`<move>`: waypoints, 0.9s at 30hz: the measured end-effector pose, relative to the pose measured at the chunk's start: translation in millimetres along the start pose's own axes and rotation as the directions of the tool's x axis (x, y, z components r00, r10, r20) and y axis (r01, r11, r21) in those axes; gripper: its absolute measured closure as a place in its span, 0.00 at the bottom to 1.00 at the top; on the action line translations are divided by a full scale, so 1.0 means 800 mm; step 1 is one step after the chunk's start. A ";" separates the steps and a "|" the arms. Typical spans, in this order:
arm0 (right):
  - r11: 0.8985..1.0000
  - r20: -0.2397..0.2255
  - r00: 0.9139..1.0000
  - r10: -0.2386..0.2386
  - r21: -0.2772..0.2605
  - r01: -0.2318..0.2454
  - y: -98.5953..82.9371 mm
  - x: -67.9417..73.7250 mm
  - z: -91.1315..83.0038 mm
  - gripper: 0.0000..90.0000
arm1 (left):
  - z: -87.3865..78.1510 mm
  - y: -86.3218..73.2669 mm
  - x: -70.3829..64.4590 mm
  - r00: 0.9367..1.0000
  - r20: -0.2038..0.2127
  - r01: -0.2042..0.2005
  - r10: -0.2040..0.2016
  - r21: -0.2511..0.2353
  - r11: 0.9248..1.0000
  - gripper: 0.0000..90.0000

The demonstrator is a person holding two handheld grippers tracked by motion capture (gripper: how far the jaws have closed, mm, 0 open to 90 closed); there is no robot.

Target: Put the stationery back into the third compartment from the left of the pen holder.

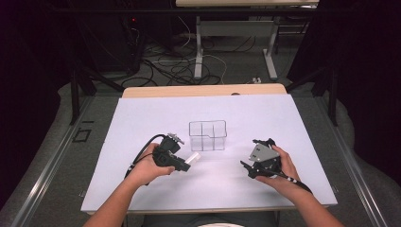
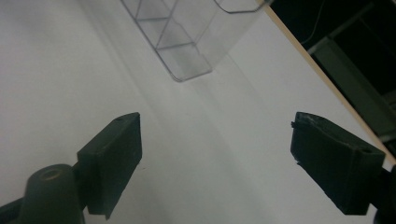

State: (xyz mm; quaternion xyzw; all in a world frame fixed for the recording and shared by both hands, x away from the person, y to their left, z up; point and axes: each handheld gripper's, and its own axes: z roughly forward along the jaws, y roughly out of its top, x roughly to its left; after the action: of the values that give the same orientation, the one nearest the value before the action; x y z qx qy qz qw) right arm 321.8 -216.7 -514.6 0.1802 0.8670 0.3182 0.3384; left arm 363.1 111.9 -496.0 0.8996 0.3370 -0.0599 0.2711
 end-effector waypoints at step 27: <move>0.845 -0.117 0.837 -0.535 -0.037 0.534 0.061 0.062 0.031 0.52 | 0.026 0.011 -0.006 1.000 0.026 0.004 -0.005 0.054 0.999 0.75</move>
State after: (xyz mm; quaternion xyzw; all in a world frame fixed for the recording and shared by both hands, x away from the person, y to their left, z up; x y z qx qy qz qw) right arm 308.8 -143.9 -518.9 -0.0890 0.9015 0.2230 0.3600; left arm 366.4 92.3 -508.3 0.9050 0.3336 -0.0812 0.2511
